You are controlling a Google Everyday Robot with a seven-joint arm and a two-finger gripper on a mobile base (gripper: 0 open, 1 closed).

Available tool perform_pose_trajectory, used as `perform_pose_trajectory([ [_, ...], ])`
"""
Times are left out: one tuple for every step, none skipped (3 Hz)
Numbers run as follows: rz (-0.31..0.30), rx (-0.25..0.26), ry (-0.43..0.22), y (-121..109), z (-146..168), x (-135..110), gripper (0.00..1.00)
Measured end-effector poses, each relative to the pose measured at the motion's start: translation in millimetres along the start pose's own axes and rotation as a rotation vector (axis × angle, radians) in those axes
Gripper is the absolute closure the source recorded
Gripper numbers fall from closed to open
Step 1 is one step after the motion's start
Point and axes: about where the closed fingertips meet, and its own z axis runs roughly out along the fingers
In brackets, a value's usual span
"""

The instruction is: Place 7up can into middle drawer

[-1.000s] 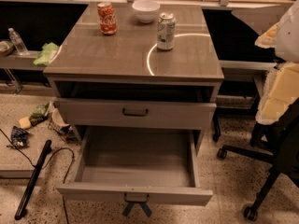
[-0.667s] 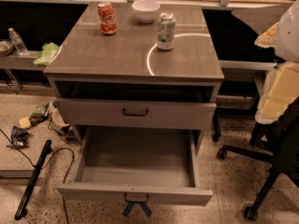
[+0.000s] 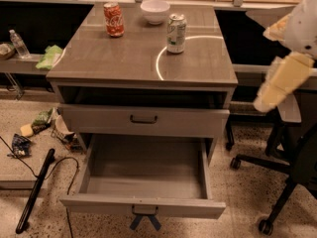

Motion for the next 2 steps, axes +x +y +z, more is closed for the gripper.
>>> perform_pose_trajectory([
  [0.143,0.033,-0.310,-84,44,-41,0.00],
  [0.227,0.073,-0.472,-136,72,-66,0.00],
])
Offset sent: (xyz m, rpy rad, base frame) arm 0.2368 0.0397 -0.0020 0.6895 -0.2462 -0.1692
